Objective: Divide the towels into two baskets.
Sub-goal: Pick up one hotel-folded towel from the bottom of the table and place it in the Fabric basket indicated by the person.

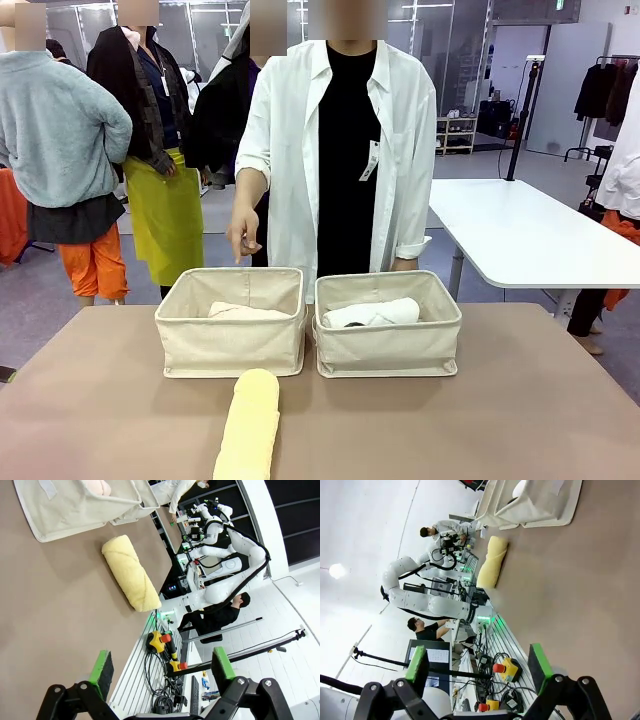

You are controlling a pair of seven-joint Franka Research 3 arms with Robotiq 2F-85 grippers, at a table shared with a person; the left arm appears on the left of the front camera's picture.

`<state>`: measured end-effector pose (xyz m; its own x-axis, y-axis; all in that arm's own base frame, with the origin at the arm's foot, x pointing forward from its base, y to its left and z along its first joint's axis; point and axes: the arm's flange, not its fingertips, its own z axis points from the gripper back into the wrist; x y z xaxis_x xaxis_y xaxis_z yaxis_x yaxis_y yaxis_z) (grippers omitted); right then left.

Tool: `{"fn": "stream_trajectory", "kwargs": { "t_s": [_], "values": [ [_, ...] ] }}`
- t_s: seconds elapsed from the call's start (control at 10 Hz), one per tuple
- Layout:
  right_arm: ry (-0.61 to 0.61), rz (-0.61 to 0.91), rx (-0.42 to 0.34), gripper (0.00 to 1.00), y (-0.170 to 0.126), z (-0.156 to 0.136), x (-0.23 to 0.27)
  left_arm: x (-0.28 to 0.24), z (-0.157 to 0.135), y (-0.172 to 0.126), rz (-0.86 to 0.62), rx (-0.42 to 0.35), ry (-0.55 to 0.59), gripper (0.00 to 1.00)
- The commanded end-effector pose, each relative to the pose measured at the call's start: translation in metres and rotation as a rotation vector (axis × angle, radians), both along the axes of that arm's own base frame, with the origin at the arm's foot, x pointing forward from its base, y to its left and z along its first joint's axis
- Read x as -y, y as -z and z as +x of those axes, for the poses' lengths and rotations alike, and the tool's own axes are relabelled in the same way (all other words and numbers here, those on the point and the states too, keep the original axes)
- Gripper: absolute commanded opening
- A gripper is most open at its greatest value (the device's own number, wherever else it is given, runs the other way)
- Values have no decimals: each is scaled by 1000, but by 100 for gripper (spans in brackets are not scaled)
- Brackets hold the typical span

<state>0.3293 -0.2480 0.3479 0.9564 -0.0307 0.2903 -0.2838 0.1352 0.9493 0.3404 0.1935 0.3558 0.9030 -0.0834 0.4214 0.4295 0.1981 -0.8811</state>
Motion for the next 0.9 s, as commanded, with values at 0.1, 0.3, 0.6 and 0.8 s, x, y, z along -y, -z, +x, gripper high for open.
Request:
{"fn": "stream_trajectory", "kwargs": {
  "t_s": [0.1, 0.3, 0.6, 0.8],
  "values": [
    [1, -3, -4, 100, -2, -3, -1, -2, -3, -1, -12, 11, 7, 100],
    [1, -3, -4, 100, -2, -3, -1, -2, -3, -1, -12, 11, 7, 100],
    [1, -3, -4, 100, -2, -3, -1, 0, 0, 0, 0, 0, 0, 100],
    [1, -3, -4, 100, -2, -3, -1, 67, 2, -15, 182, -72, 5, 100]
  ]
}}
